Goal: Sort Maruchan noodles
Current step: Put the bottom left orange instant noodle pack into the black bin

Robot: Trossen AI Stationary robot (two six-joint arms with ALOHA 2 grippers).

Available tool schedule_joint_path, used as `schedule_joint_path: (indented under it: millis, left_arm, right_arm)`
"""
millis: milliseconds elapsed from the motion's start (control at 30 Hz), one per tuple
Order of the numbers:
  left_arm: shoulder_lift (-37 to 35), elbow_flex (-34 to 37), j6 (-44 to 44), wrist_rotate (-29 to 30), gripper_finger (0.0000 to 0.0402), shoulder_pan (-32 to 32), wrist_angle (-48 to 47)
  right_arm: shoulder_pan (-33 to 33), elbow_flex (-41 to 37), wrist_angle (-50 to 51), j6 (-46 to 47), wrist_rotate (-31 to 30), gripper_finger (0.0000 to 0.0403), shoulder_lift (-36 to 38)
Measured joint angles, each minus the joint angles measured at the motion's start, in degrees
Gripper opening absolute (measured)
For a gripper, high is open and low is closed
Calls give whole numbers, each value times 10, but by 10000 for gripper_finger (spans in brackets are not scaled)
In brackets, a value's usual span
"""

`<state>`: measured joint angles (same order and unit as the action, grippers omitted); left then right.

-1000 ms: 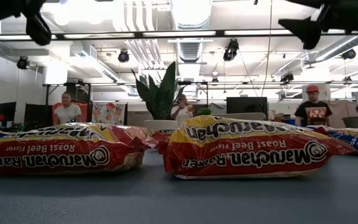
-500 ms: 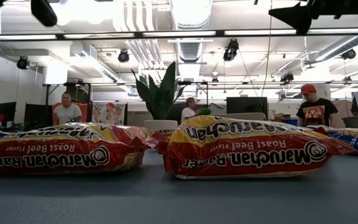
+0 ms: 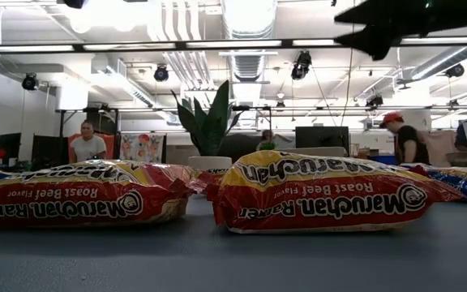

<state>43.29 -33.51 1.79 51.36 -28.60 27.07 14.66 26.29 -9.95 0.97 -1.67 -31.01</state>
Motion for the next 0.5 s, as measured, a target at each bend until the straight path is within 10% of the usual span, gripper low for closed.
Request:
schedule_joint_path:
  millis: [200, 500]
  left_arm:
    - [92, -119, -151, 108, 0, 0, -312]
    - [270, -243, -324, -22, 1, 6, -638]
  right_arm:
    - [0, -1, 15, -6, 0, 328, 1]
    - [0, 4, 13, -25, 0, 328, 1]
